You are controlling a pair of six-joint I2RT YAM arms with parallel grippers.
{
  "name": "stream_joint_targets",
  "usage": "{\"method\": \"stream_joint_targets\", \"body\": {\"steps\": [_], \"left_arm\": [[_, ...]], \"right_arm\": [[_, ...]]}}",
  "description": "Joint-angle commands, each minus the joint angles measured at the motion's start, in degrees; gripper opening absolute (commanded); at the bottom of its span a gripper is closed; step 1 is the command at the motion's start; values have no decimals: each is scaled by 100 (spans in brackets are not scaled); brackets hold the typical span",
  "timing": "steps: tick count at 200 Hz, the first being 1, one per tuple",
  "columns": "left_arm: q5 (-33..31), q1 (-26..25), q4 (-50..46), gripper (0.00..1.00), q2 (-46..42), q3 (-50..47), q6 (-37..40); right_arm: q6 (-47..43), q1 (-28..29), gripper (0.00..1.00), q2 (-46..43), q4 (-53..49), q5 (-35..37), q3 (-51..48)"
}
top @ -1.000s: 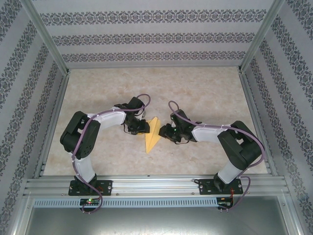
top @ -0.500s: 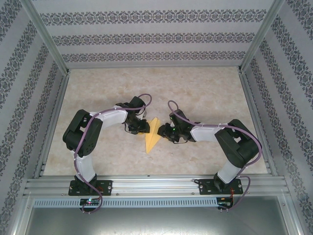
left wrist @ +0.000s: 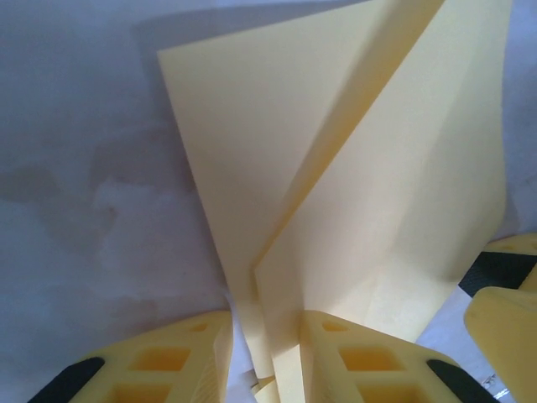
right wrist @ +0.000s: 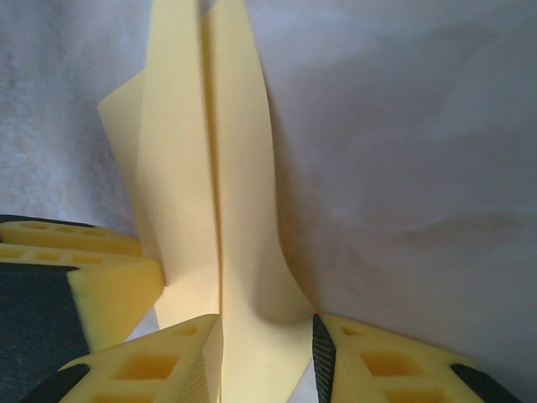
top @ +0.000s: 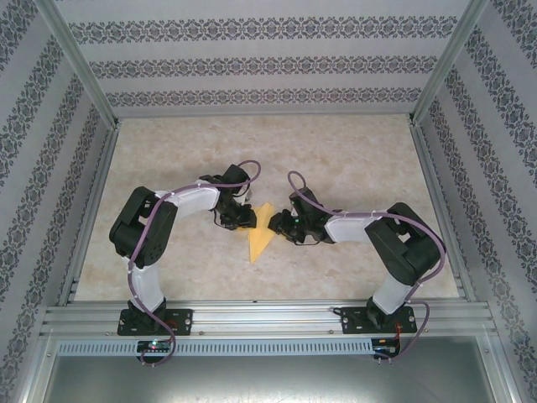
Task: Fold a paper plane with a square sheet of paper (pick it up from the middle)
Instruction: Turn over the paper at the center of the table.
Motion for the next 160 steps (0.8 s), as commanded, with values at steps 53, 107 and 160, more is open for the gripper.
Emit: {"method": "stream_joint_targets", "body": {"steps": [53,107,160], "left_arm": [[-132,-78,-185,26,318,-12,152],[-279,-86,-204,21,272,-79,100],[-419,-78,-185,19,169,-150,36]], "right_arm": [[162,116,39,155,759,-205,6],[-72,118,42,477,835,-446,352],[-222,115,44,731,981,-660,514]]}}
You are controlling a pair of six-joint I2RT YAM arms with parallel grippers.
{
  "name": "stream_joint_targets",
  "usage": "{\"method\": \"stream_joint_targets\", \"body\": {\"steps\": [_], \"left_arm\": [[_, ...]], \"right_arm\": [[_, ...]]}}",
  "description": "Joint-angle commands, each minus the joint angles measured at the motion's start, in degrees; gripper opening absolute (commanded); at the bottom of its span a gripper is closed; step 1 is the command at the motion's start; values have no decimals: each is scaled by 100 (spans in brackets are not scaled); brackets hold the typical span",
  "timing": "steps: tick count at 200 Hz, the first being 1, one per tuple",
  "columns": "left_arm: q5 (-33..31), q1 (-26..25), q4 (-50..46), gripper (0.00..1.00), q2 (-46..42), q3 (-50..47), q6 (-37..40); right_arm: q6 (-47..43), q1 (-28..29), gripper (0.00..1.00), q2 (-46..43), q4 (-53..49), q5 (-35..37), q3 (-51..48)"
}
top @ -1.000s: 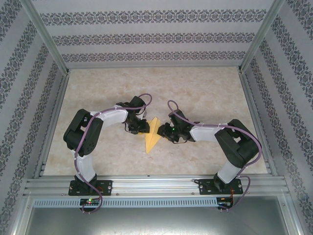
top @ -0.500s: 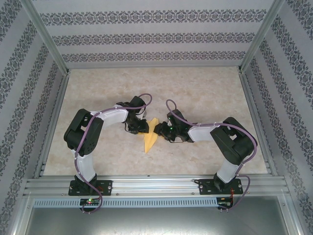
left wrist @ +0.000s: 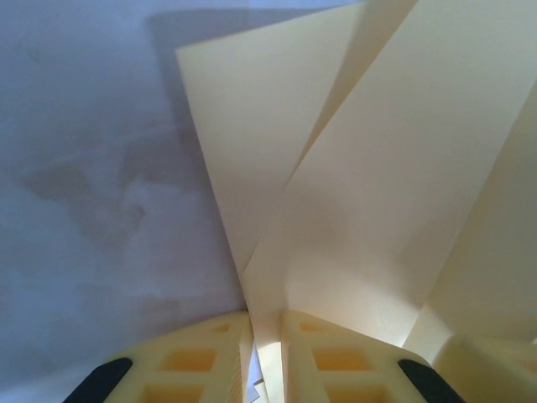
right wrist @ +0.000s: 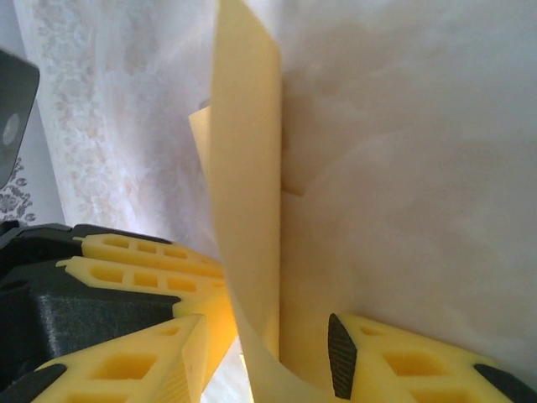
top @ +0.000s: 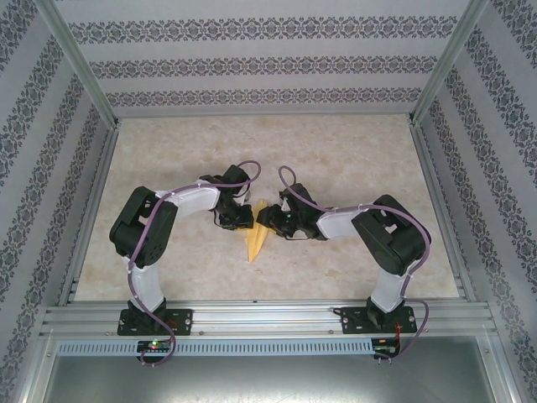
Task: Fold a paper plane with a square sheet of paper (pick it up from the middle)
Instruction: Turn over the paper at the center of the table.
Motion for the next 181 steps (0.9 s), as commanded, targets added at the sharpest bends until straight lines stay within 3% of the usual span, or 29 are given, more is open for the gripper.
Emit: {"method": "stream_joint_targets", "body": {"steps": [1,27,65,118,181], "left_arm": [[-233,-76,-109,19,158,-158,19],[-264,-83,-83,19,120,-192,-8],[-314,-80,24,18,-34,-301,-98],[-311,-82,43,18,-57,-345,-133],[-293,-78,35,18,-96,-356,-148]], "right_arm": [[-204,51,44,126,133,-155,147],[-226,57,41,229,116,-202,223],[-246,63,29,201,281,-211,143],[-279,76,36,-122,427,-119,-46],[-311,98,29,53,424,515,-87]]}}
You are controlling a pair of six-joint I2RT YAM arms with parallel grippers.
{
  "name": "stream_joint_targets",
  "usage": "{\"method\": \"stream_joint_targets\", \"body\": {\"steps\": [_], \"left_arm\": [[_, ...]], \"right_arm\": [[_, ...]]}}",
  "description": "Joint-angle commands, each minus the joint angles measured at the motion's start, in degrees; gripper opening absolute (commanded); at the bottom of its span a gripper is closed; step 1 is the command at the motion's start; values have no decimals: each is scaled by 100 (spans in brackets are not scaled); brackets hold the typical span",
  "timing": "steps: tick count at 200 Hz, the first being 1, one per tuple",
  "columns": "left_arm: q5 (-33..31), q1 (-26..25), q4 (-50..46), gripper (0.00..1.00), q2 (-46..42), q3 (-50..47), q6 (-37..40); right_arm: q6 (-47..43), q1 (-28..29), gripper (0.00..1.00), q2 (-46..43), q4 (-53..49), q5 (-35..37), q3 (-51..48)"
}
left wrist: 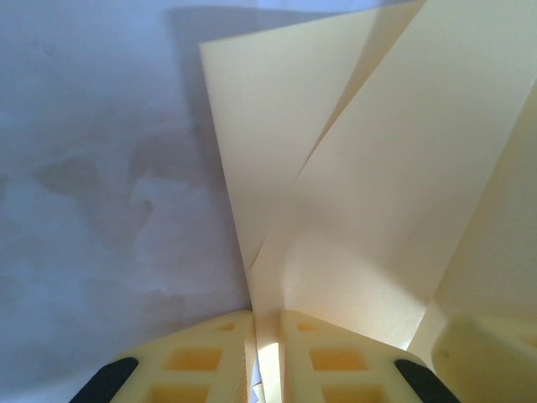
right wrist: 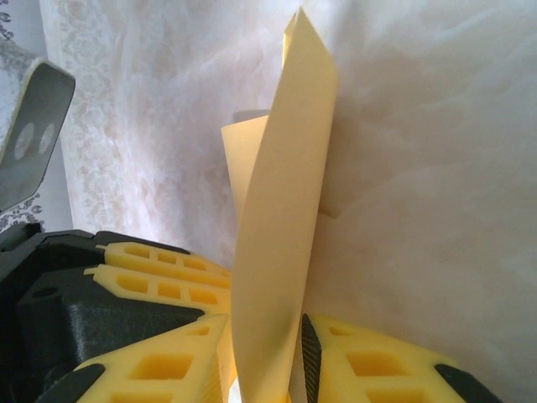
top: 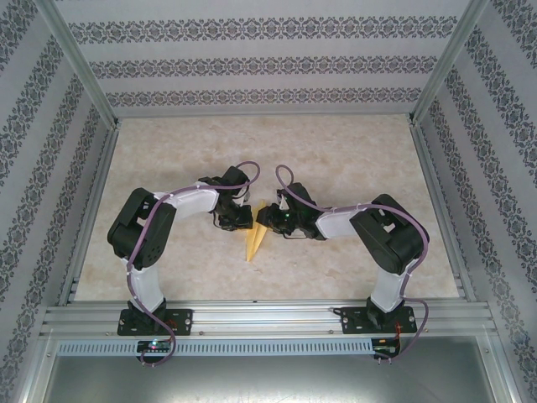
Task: Fold a paper plane with a square sheet of paper (pick it up from the middle)
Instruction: Turn over the paper at the center of the table.
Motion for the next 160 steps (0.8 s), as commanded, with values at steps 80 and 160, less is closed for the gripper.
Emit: {"method": "stream_joint_targets", "body": {"steps": [80,160], "left_arm": [[-211,-67,-141,18,1,-194,-90],[-205,-69,-141,18,0,-194,-96]], "right_arm": [[-82,-9,36,300,608,-106,45],[-110,-32,24,182,522,-188,-41]]}}
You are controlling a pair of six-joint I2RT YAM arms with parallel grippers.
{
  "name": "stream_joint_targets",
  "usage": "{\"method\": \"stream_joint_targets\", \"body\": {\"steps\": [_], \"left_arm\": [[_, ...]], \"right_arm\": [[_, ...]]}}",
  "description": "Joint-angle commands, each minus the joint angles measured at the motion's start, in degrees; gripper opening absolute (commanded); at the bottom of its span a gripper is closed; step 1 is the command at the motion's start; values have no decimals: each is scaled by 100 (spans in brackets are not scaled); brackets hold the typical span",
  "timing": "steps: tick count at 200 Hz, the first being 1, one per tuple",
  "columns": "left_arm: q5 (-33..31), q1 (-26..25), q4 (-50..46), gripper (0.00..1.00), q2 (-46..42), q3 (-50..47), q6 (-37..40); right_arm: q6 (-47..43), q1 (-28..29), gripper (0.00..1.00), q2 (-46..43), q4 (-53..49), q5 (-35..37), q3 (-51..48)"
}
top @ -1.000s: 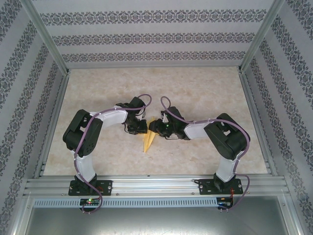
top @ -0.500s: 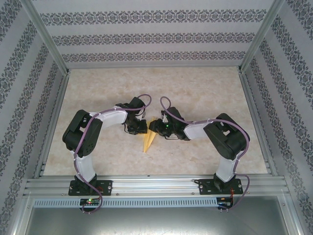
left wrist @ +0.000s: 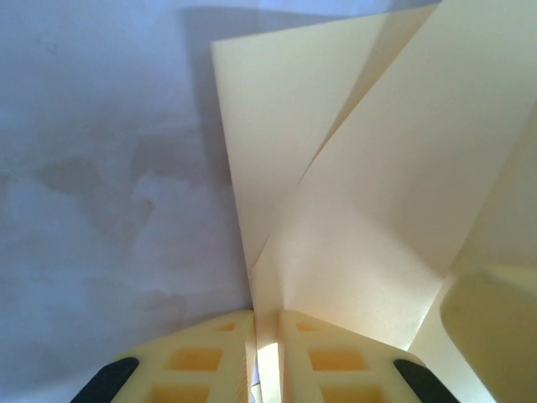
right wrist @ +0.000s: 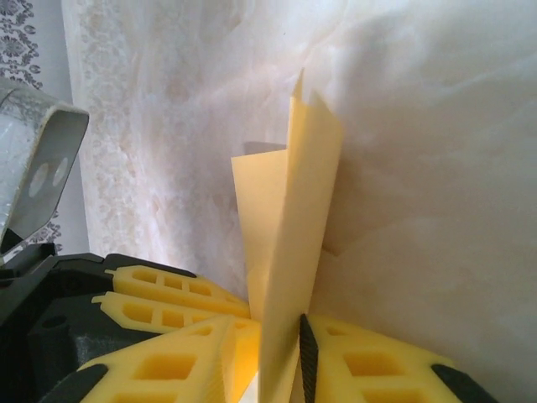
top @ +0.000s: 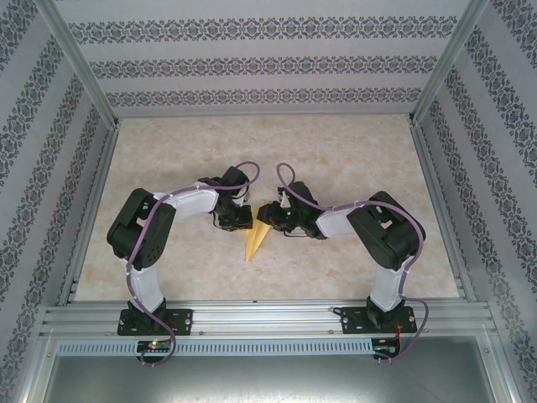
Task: Fold a paper plane with a square sheet of paper (pick it up from the middle)
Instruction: Turn over the paper at the center of the table.
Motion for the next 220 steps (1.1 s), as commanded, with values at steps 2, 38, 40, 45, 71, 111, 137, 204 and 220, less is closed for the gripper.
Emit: {"method": "stream_joint_targets", "body": {"steps": [2,38,40,45,71,111,137,204,220], "left_arm": [[-203,-70,-172,18,19,-168,-73],[-194,-73,-173,18,-45,-196,-81],[-198,-71,-170,18,-50,-200,-81],[-200,-66,-177,18,-53,-199,-77],[-185,-69,-154,18,-135,-225,-88],[-207,-69,-153,18,-167,-221,-107],[-224,-65,-159,18,-162,-220,-111],[-194,-66,-147,18,-236,-272,-99],[-164,-73,-102,18,-301,-305,-100]], "right_arm": [[-88,119,24,-26,36,60,-28],[-49,217,31,77,-218,398,21],[-50,213,31,79,-224,414,22],[-53,210,31,87,-219,430,30],[-129,202,27,204,-248,163,250],[162,243,35,28,46,166,6],[334,353,34,-109,165,291,-206],[163,349,20,68,-229,464,31],[136,335,17,69,-230,426,61]]}}
